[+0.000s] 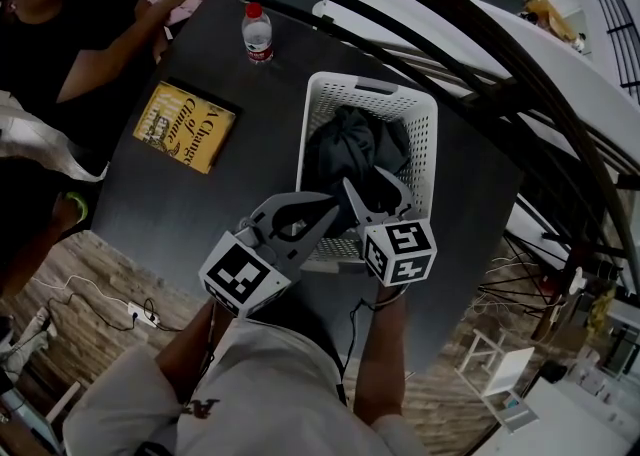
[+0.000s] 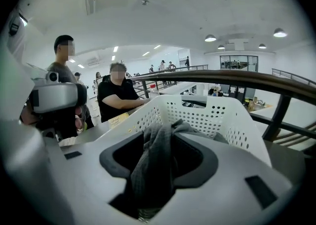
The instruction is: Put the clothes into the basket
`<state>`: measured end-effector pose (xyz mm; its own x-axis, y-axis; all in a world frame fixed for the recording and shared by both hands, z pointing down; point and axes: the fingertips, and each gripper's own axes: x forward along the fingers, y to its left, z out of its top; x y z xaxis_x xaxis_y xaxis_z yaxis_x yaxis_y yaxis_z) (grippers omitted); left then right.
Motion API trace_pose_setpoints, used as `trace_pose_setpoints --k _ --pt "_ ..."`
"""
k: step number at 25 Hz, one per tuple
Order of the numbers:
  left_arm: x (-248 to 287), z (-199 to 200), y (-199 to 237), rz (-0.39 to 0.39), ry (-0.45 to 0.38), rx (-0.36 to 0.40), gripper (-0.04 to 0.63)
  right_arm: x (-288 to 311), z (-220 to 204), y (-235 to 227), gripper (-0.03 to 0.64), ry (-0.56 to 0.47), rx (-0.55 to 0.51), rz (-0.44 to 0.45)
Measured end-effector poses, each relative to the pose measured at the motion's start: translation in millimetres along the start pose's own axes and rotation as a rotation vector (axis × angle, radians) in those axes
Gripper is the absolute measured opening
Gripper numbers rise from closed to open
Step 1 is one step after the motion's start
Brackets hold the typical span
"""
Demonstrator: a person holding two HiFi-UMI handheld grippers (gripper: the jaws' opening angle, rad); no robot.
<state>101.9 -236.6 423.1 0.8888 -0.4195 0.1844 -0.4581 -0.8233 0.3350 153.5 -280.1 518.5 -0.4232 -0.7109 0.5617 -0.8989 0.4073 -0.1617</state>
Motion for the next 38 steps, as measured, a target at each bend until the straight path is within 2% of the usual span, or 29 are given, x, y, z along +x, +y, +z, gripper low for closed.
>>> trace_pose_setpoints --k 5,34,36,38 --pt "-2 1 1 0.003 -0.006 0.003 0.005 -11 12 -1 0.206 -0.033 -0.039 -0.039" --pt "-7 5 -7 -0.003 -0.013 0.020 0.005 -27 30 10 0.204 -0.102 -0.071 -0.040" --pt "-8 7 -7 0.000 -0.016 0.027 0.005 -34 39 12 0.174 -0.144 -0.083 -0.039" --pt "-10 10 -8 0.003 -0.017 0.037 0.005 -44 50 14 0.073 -0.202 -0.089 -0.043"
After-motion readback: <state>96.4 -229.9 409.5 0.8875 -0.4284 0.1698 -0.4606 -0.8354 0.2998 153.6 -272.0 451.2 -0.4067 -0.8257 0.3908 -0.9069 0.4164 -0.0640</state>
